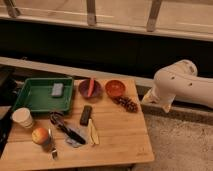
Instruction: Place fork in paper cup
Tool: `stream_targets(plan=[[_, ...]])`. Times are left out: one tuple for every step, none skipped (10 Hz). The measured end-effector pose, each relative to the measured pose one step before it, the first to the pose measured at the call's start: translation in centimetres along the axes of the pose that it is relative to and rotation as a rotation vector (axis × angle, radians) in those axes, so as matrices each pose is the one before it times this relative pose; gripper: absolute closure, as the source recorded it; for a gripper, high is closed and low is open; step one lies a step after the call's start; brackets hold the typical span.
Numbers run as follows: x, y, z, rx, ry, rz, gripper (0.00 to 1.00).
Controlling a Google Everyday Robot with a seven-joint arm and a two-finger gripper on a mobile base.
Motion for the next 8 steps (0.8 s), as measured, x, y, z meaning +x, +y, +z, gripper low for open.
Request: stream_targets(plan=[[0.184,0.089,0.168,0.00544,0.02004,-0.02179,0.29],[0.174,0.716,0.207,0.00275,0.01289,-0.02620,0.29],[0.277,1.586,0.398,0.00176,0.01597,-0.03812,0.29],[0.377,1.725,0.426,0.00321,0.01740,-0.03630,0.29],[0.341,2.000,0.505,0.00439,0.01958,-0.04692,0.29],[0.483,2.292,0.432,0.00450,0.01804,-0.05105,0.29],[0.407,2.223,0.326,0.00117,0.01265,-0.04543,0.29],[0.518,3.161,0.154,-0.00290,0.01194,-0.06126,0.29]])
